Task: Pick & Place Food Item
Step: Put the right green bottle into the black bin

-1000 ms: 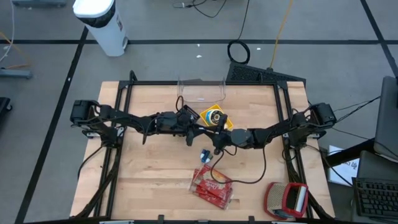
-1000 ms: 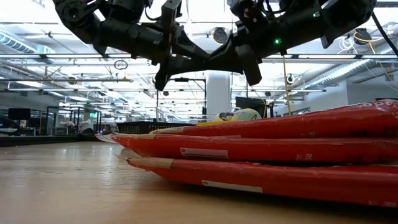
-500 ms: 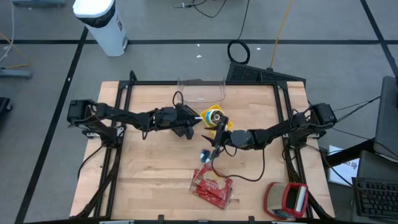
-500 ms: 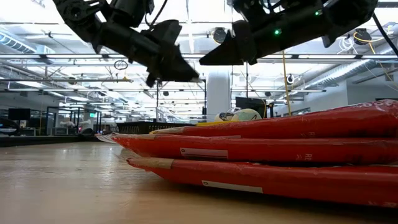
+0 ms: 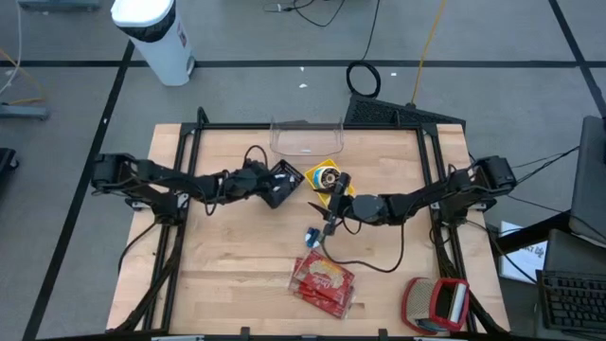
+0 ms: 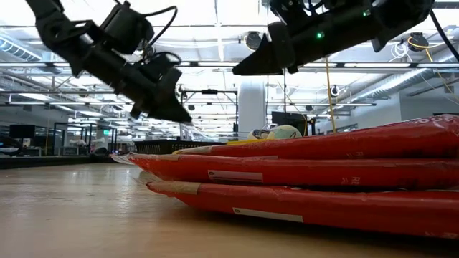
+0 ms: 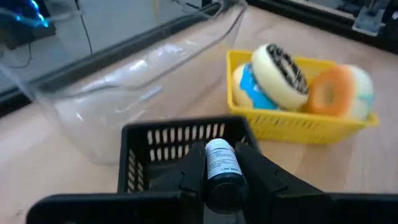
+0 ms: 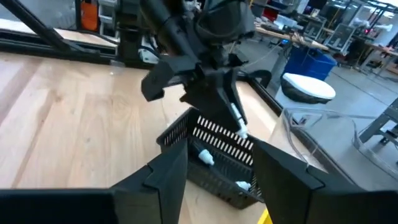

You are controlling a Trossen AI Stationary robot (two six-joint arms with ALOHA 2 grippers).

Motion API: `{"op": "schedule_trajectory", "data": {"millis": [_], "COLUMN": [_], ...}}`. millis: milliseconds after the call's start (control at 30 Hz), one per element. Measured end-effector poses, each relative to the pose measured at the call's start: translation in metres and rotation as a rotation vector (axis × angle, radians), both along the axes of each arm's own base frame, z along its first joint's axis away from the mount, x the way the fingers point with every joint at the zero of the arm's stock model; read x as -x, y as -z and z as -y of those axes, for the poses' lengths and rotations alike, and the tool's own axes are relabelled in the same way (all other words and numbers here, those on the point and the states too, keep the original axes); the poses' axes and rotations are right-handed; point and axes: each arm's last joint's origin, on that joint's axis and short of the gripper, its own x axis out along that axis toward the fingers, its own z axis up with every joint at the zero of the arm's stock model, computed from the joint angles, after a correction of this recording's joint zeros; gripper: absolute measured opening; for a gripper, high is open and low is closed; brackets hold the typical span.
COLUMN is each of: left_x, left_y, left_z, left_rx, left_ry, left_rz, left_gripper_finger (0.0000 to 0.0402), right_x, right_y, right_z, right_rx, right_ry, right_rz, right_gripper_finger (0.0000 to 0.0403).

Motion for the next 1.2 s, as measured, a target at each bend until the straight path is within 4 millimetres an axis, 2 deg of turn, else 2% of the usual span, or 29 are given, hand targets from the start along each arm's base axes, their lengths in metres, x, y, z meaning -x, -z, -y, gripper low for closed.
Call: {"op": "schedule_trajectory", "data": {"millis": [300,500,667,867,1200], "left_x": [0.006,0.006,0.006,0.006,0.005], "left_y": [0.013,0.013,0.014,0.014,0.02], "left_z": [-0.006,-0.006,-0.005,-0.005,-0.006], "left_rx": [0.039,0.045,0.059,0.069,0.072], "left_ry": [-0.004,0.005,0.016,0.011,0.008], "left_rz": [-0.023,-0.023,-0.021,-0.016,-0.039], "left_gripper_finger": [0.0062,0.0069,0.0071,0.007,0.0069], "right_x": [-0.003,-0.002,-0.003,-0.006,0.0], "right_y": [0.0,0.003,0.022,0.048,0.063], "right_z": [0.007,-0.002,-0.002,-0.01,-0.019], "right_rx": [-0.134,-0.209,-0.273,-0.25,-0.253], "right_ry": [-0.131,-0.352,-0.334,-0.355,-0.368], "right_rz": [0.026,-0.022,-0.132,-0.236,-0.379], "right_gripper_finger": [0.0169,0.0167,0.0167,0.0166,0.0155]}}
